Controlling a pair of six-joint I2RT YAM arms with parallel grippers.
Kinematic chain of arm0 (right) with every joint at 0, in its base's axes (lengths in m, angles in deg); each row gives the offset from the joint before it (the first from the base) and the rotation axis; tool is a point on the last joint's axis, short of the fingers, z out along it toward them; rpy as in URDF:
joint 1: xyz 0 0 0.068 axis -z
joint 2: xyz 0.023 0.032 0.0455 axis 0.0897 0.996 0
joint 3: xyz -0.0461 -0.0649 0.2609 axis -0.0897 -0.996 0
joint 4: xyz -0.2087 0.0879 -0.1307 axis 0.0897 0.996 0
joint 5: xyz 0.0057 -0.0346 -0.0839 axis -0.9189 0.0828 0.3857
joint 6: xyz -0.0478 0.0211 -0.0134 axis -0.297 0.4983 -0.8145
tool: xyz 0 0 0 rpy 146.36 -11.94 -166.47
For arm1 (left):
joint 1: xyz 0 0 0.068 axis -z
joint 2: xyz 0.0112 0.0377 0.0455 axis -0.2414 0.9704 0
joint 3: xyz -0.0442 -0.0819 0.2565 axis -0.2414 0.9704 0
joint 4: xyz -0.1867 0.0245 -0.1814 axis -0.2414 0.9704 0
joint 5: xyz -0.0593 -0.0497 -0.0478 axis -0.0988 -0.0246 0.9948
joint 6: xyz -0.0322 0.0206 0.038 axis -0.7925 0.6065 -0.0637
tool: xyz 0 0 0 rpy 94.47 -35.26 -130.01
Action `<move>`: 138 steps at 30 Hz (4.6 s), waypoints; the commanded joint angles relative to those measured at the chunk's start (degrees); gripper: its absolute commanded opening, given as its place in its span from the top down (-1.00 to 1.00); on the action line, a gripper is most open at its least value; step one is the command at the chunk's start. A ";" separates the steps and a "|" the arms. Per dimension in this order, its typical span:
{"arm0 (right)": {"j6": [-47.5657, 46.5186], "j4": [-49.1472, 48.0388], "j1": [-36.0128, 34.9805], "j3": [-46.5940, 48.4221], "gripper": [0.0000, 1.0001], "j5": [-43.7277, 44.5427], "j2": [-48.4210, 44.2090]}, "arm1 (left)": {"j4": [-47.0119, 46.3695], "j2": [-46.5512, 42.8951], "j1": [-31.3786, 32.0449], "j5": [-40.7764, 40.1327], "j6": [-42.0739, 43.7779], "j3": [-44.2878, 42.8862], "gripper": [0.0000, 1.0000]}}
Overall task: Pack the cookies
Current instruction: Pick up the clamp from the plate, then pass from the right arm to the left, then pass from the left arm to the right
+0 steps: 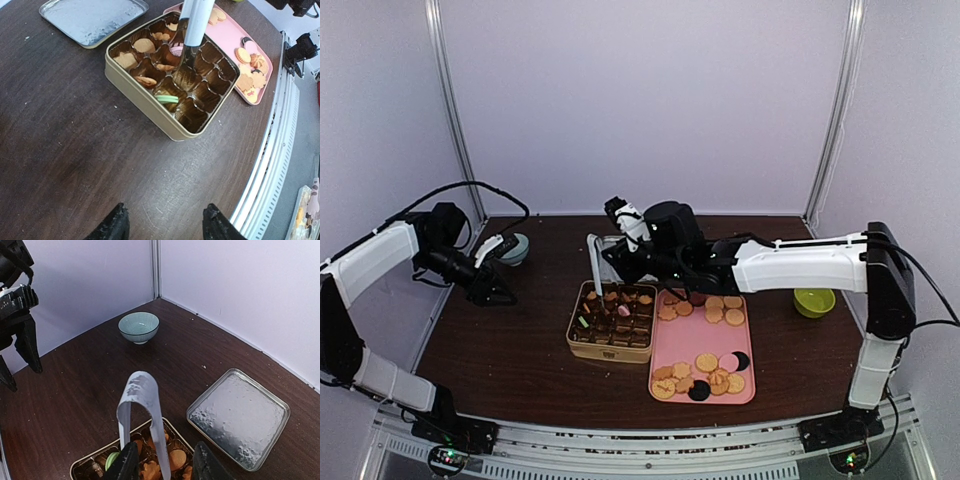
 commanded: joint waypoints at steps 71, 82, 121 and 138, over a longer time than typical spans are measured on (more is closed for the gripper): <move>10.12 -30.30 -7.41 -7.80 1.00 -0.49 -15.82 | -13.25 -5.62 18.87 28.06 -20.41 -5.02 0.21; 11.61 -30.39 -7.45 -6.34 1.00 -2.61 -14.30 | -5.28 -2.10 19.15 29.29 -11.32 -6.06 0.59; 25.33 -19.65 4.49 0.78 -0.73 -43.08 -6.12 | 0.55 -1.86 19.32 22.05 -3.66 -10.69 1.00; 37.74 -32.06 4.75 2.87 -0.37 -49.83 -0.20 | 2.03 -2.39 19.30 19.57 -0.78 -10.88 1.00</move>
